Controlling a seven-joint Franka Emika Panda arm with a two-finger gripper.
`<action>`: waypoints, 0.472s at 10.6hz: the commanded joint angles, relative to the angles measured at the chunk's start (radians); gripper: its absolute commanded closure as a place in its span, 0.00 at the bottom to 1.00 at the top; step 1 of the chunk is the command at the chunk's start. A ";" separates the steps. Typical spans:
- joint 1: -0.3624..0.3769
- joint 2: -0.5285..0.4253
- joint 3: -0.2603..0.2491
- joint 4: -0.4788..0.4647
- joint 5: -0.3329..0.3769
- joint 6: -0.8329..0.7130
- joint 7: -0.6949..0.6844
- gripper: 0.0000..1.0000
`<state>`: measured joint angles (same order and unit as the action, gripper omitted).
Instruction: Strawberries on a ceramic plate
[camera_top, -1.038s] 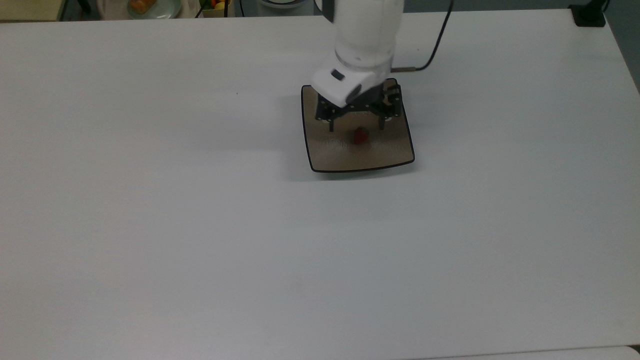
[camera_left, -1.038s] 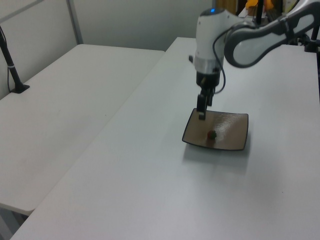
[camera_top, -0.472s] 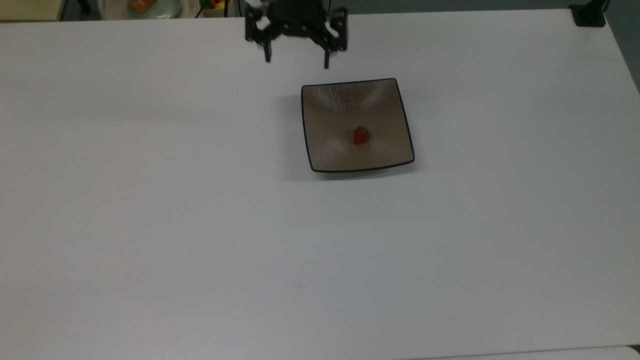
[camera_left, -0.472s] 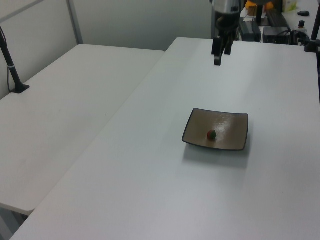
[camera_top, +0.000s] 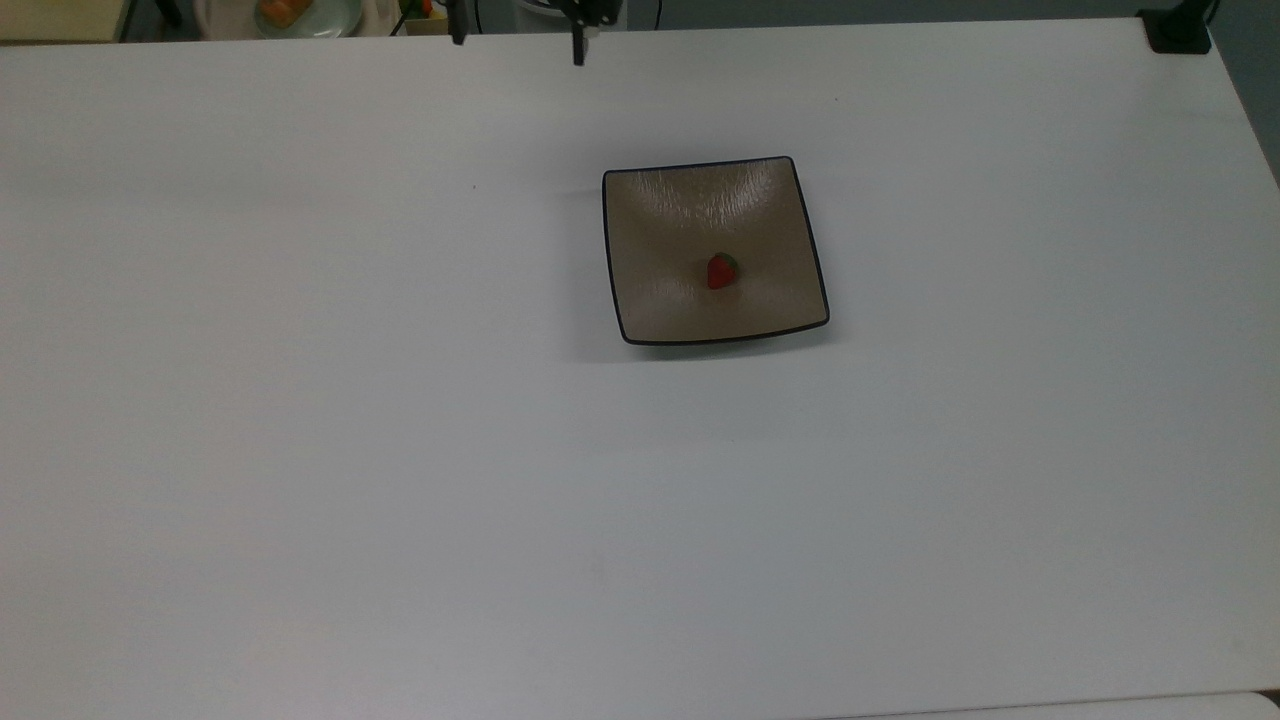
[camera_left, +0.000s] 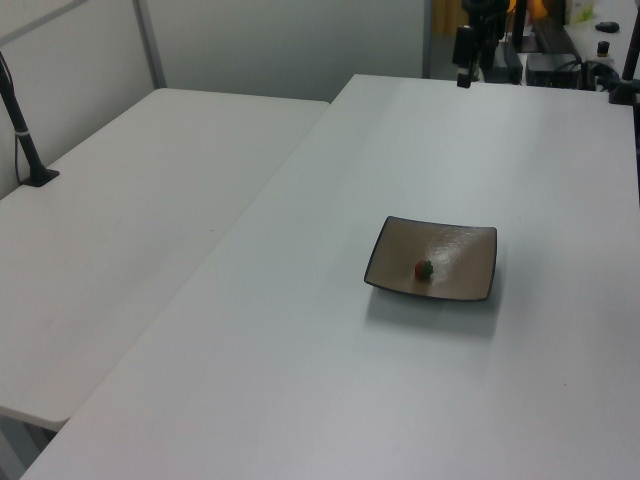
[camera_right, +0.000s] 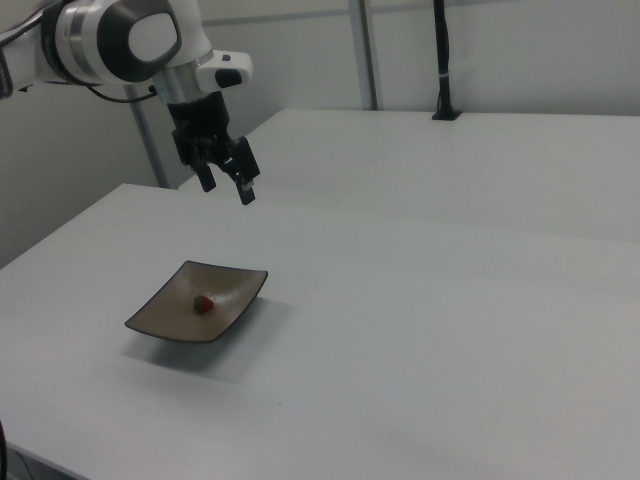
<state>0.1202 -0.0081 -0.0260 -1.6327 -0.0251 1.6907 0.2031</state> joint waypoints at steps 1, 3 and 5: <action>-0.010 -0.041 -0.035 -0.033 0.002 -0.029 -0.161 0.00; -0.022 -0.038 -0.035 -0.039 0.008 -0.019 -0.319 0.00; -0.027 -0.032 -0.035 -0.041 0.033 -0.014 -0.436 0.00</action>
<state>0.0948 -0.0215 -0.0588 -1.6443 -0.0198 1.6776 -0.1078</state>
